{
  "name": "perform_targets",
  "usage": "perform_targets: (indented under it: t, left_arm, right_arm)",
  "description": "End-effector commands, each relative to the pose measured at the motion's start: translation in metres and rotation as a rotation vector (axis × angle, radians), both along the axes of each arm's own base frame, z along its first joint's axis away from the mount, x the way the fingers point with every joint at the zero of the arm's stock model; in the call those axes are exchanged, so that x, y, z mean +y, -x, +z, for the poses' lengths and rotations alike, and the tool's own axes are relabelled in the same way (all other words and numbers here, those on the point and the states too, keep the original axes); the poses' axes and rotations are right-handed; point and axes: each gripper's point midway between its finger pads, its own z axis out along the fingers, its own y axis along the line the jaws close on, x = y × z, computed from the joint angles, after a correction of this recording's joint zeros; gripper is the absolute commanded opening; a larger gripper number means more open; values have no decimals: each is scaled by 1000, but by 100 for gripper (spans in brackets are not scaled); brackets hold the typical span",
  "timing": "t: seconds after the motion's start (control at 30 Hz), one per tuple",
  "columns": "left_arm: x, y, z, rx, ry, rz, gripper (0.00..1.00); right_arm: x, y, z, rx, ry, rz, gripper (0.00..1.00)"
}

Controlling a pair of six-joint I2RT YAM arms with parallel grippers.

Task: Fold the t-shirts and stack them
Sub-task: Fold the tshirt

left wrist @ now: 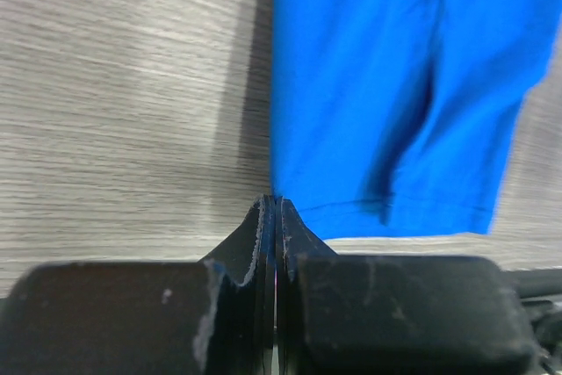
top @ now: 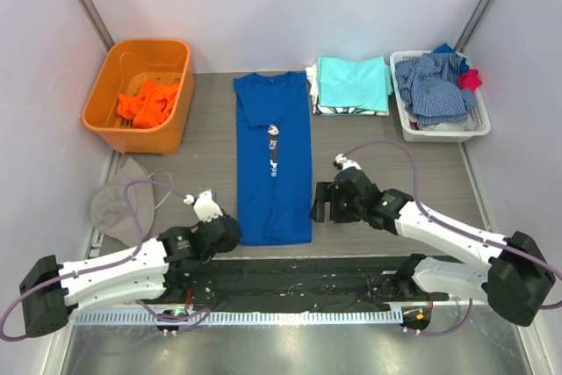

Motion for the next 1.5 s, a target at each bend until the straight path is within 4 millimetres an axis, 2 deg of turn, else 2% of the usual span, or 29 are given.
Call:
perform_targets:
  t: [0.0,0.17,0.3,0.43,0.53,0.77,0.83,0.97,1.0,1.1,1.33,1.47]
  left_arm:
    - [4,-3,-4,-1,-50,11,0]
    - [0,-5,1,-13,-43,3,0]
    - [1,-5,0,-13,-42,2,0]
    - [1,-4,-1,-11,-36,3,0]
    - [0,-4,0,-13,-33,-2,0]
    - [3,-2,-2,-8,-30,0,0]
    - [4,-1,-3,-8,-28,3,0]
    - [5,-1,-2,-8,-27,5,0]
    - [6,-1,-2,-9,-28,5,0]
    - [6,0,-2,-8,-32,4,0]
    - [-1,14,-2,47,8,-45,0]
    - [-5,23,10,42,56,-50,0]
  right_arm:
    - [32,7,10,-30,-85,-39,83]
    - [42,18,4,-21,-139,-58,82]
    - [40,25,-14,3,-100,-76,80]
    - [39,28,-36,21,-72,-95,69]
    - [44,31,-49,44,-61,-85,65]
    - [60,36,-59,50,-49,-59,58]
    - [62,38,-62,56,-48,-53,53]
    - [64,42,-63,66,-44,-46,38]
    - [64,43,-63,67,-42,-47,27]
    - [63,49,-62,73,-36,-41,1]
    - [58,70,-40,52,-10,-27,1]
    - [54,87,-30,62,10,-2,1]
